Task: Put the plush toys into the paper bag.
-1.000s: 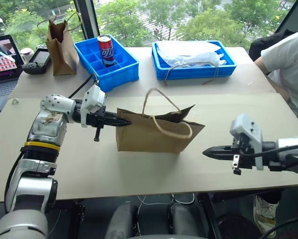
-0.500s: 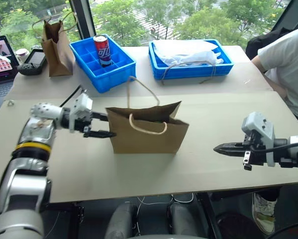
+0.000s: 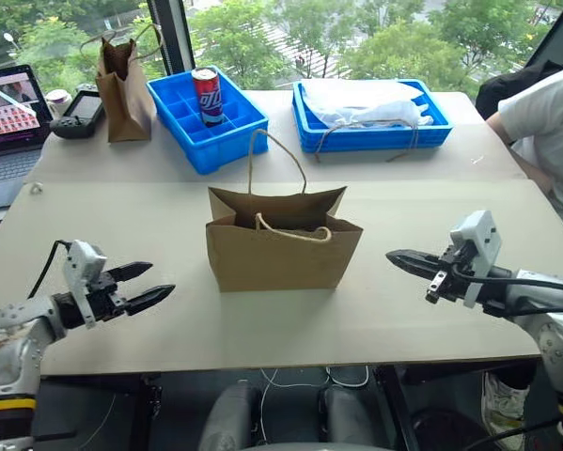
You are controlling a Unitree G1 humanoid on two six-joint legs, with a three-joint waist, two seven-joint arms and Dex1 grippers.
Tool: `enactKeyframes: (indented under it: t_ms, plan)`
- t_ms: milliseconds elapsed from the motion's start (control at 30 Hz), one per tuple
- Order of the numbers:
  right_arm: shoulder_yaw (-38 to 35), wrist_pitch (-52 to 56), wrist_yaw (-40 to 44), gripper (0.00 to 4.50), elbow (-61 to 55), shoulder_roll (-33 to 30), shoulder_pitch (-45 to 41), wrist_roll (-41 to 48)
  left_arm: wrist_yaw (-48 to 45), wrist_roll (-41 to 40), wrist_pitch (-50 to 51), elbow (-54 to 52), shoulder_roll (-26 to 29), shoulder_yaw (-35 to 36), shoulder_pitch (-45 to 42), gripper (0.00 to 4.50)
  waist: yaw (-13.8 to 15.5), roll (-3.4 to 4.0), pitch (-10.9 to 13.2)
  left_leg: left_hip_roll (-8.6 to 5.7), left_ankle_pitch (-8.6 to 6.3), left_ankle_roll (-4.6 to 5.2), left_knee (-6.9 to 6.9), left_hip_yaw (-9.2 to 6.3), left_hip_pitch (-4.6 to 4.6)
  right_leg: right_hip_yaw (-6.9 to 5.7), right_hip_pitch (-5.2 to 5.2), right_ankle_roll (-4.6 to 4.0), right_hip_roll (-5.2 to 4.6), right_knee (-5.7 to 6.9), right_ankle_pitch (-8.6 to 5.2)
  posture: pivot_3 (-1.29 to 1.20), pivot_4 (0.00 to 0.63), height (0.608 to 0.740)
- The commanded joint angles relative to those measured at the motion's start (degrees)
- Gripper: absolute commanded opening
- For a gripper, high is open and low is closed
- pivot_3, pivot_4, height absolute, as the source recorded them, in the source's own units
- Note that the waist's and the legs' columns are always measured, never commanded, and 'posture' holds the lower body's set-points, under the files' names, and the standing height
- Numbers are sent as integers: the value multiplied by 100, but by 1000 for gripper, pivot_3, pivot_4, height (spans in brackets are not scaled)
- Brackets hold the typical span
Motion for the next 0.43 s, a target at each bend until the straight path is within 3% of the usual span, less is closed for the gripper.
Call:
enactKeyframes:
  t_ms: [33, 333, 433]
  plan:
    - [-146, -549, -101, 1456, -48, 49, 182, -250, 388, 16, -311, -477, -204, 99, 10, 4500, 5, 1, -1, -1, 0, 0, 0, 1, 0, -1, 0, 0, 0, 0, 0, 0, 150, 740]
    - [-309, -887, -399, 4454, -268, 311, 783, -362, 604, 221, -478, -455, -256, -214, -73, 4500, -74, 3, -2, 2, 24, 42, -1, 7, 0, -6, 8, -2, 52, 4, 0, 0, 150, 740]
    - [-343, -829, -525, 4485, -318, 345, 784, -302, 547, 487, -774, -275, -214, -423, -119, 4500, -80, 3, -2, 2, 27, 48, 0, 9, 2, -6, 11, -2, 52, 3, 0, 0, 150, 740]
